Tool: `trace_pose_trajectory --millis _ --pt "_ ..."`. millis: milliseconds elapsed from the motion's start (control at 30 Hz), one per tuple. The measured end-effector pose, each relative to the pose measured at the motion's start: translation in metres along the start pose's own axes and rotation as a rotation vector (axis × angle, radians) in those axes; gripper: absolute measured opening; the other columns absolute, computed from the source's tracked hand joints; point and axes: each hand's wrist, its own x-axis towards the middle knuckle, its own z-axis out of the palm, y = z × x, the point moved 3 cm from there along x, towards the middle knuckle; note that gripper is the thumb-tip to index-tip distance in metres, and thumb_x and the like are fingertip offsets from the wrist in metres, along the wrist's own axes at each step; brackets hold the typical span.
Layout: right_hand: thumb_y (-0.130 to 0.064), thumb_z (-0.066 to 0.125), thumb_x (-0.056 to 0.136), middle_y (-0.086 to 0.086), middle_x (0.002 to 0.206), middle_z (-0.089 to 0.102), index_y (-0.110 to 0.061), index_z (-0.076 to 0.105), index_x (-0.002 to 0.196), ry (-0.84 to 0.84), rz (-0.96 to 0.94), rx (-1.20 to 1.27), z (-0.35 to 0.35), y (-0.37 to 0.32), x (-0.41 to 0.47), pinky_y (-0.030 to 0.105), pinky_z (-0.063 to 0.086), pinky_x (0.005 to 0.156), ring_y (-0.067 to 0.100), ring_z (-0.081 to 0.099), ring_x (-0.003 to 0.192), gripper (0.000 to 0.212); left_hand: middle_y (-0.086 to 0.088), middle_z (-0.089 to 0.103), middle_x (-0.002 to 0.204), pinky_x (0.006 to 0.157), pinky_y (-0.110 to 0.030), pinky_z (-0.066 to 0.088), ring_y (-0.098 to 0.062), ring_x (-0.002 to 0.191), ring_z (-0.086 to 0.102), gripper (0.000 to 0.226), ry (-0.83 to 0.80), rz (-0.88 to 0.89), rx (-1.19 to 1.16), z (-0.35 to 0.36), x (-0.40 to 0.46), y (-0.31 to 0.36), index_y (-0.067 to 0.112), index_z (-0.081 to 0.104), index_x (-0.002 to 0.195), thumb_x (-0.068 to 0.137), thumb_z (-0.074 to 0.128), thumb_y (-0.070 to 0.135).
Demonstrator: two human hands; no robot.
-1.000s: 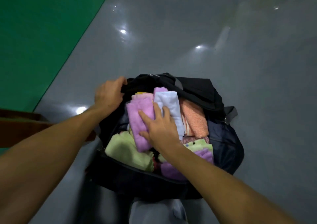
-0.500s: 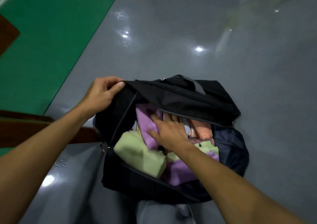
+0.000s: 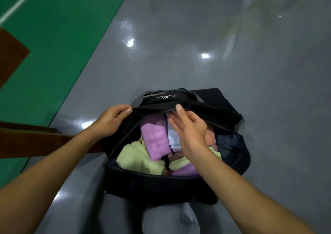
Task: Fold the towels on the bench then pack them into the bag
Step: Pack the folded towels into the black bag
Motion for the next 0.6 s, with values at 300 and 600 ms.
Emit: trace_pose_trajectory --millis 300,600 --pt "0.000 0.065 0.097 0.022 0.080 0.070 -0.003 0.050 0.099 0.104 0.307 -0.247 -0.046 0.004 -0.040 0.032 0.061 0.049 0.026 0.077 0.064 0.016 0.000 0.056 0.138 0.113 -0.035 0.039 -0.018 0.134 0.050 0.023 0.185 0.317 0.289 0.012 -0.051 0.061 0.033 0.077 0.106 0.091 0.068 0.048" --pt "-0.017 0.079 0.092 0.011 0.096 0.080 -0.015 0.057 0.084 0.029 0.370 -0.529 -0.087 0.012 -0.033 0.021 0.048 0.048 0.016 0.079 0.082 0.023 0.015 0.071 0.101 0.081 -0.033 0.051 -0.008 0.099 0.062 0.063 -0.400 0.238 0.581 0.146 -0.113 0.071 0.042 0.070 0.114 0.079 0.050 0.090"
